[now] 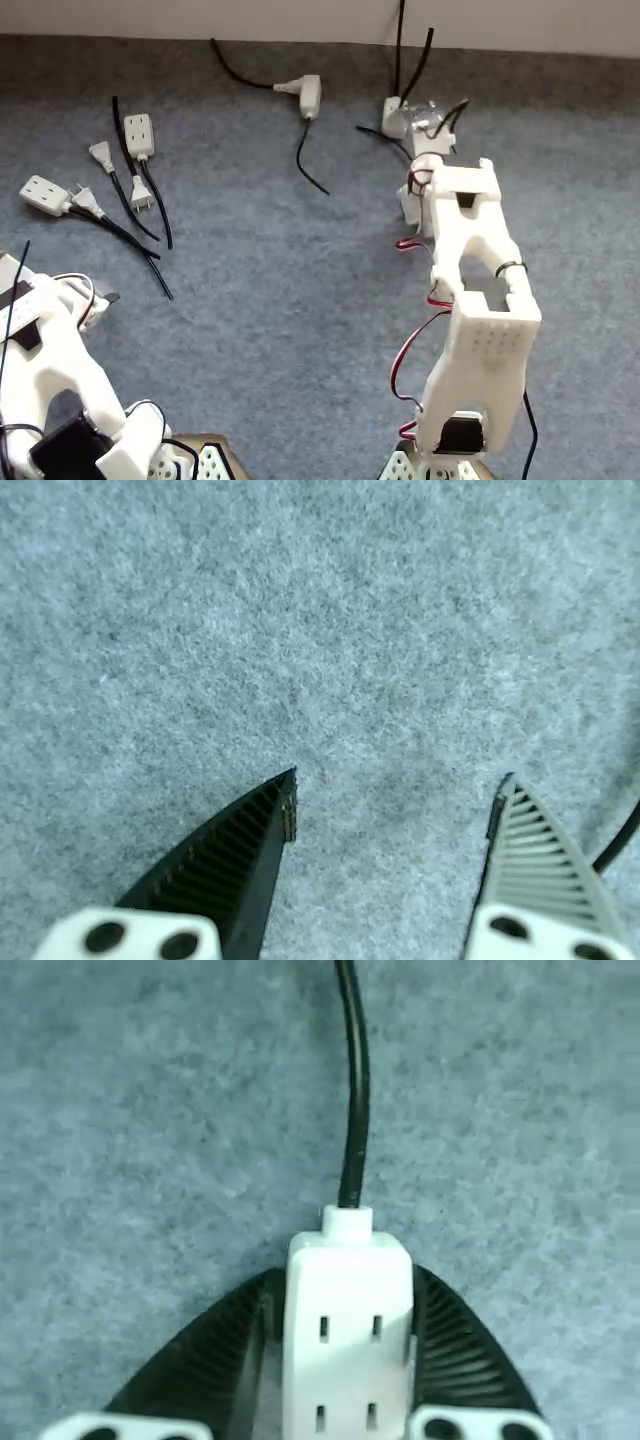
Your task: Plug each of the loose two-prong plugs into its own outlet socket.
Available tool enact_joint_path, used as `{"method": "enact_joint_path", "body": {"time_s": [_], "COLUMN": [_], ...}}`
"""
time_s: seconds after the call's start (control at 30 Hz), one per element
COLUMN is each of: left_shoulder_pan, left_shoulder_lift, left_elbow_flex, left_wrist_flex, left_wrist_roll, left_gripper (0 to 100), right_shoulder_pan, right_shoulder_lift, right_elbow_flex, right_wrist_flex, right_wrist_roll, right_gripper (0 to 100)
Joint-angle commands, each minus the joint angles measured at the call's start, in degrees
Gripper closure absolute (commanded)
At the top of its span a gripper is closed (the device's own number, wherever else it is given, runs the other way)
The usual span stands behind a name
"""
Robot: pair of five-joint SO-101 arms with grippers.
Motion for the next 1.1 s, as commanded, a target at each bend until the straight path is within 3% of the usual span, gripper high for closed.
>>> {"method": "enact_joint_path", "body": {"time_s": [0.0,0.2,0.47,0.7,0.9,1.07], "left_shoulder_pan": [1.2,1.2,1.2,1.2,1.2,1.2], "left_shoulder_lift": [-1.6,-1.6,-1.6,-1.6,-1.6,-1.6], "left_elbow_flex": [-0.2,-0.2,-0.2,-0.2,-0.2,-0.2], "left_wrist_flex": [-0.7,-0.7,-0.7,-0.7,-0.7,-0.7], "left_wrist_roll": [0.1,0.1,0.1,0.1,0.1,0.1], "left_gripper": [69,69,69,69,69,69], "right_shoulder_pan": [0.7,-2.5,-18.3,-29.5,-38.7,-42.7], "right_shoulder_lift": [-0.7,-0.7,-0.7,-0.5,1.4,12.0], "right_elbow_flex": [-5.1,-12.9,-20.1,-20.0,-19.9,-20.4], "right_wrist_flex": [2.9,18.8,36.1,33.4,29.1,22.5], "right_wrist_roll": [-15.5,-36.9,-51.8,-70.7,-73.1,-73.2], "right_gripper": [88.5,88.5,88.5,88.5,88.5,88.5]}}
